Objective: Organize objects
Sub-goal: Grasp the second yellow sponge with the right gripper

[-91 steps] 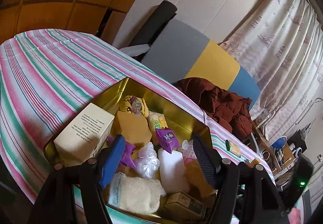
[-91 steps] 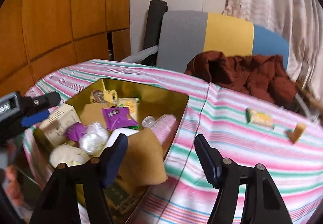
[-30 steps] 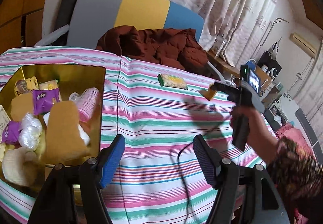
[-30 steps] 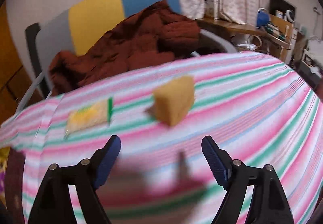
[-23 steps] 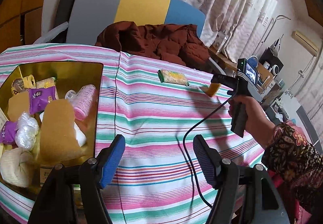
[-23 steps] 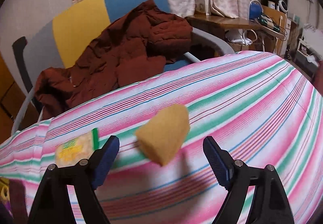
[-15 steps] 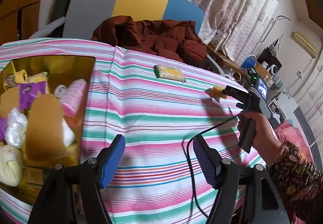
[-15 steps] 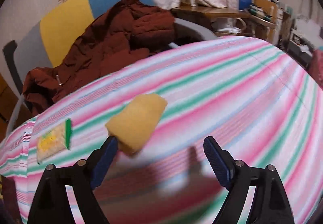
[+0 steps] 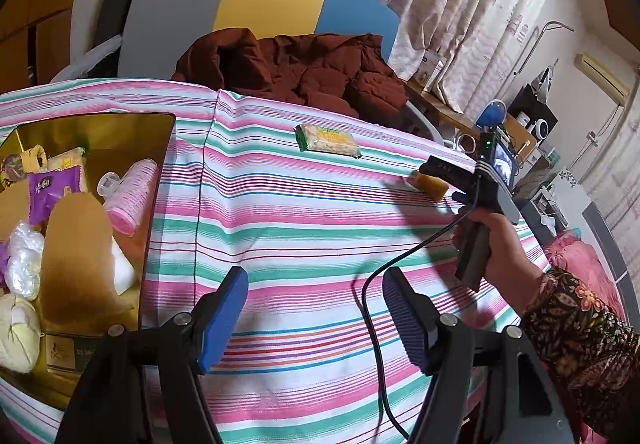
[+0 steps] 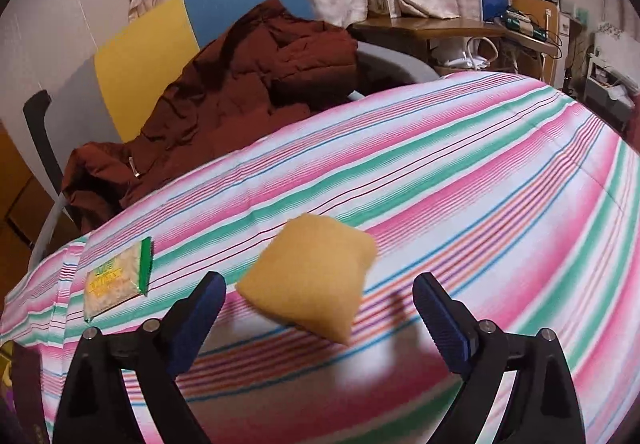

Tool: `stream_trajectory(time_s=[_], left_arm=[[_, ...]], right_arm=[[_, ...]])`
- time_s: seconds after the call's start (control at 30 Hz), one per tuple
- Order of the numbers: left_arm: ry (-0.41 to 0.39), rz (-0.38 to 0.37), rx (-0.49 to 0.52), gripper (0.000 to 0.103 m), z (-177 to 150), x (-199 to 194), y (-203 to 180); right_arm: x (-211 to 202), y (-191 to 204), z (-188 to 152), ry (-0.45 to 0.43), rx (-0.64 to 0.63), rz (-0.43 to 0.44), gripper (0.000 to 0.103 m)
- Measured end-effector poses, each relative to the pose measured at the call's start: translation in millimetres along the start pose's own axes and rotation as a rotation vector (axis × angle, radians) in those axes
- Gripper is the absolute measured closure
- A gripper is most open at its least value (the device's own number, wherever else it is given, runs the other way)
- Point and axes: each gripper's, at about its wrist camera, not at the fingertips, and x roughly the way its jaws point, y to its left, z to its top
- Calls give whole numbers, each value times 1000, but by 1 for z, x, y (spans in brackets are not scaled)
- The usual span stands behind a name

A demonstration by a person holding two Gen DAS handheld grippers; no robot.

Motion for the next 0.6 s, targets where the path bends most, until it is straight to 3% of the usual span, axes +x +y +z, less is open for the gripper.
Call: stream_trajectory(time_s=[0.07,0.1,0.17,0.2,0.47,0.6], left_arm=[[4,3,12,32,3,3,-2],[6,2,19,32,5,5,-4],[11,-4,38,32,8,11,-9],[18,-10,43,32,10,14,-12],[74,-25,86,30,47,62,-32],[106,11,102,28,71,95,-37]], right_arm=[[5,1,-1,-10,-18,-10,12],[7,1,-3,-4,-28,-10,24],[11,0,-4,14,-28,37,37],[9,0,-5,4,-29,34,39],[-11,-2,-23,-15,-50,69,41],[-10,-8,-28,-4,-18,90,41]])
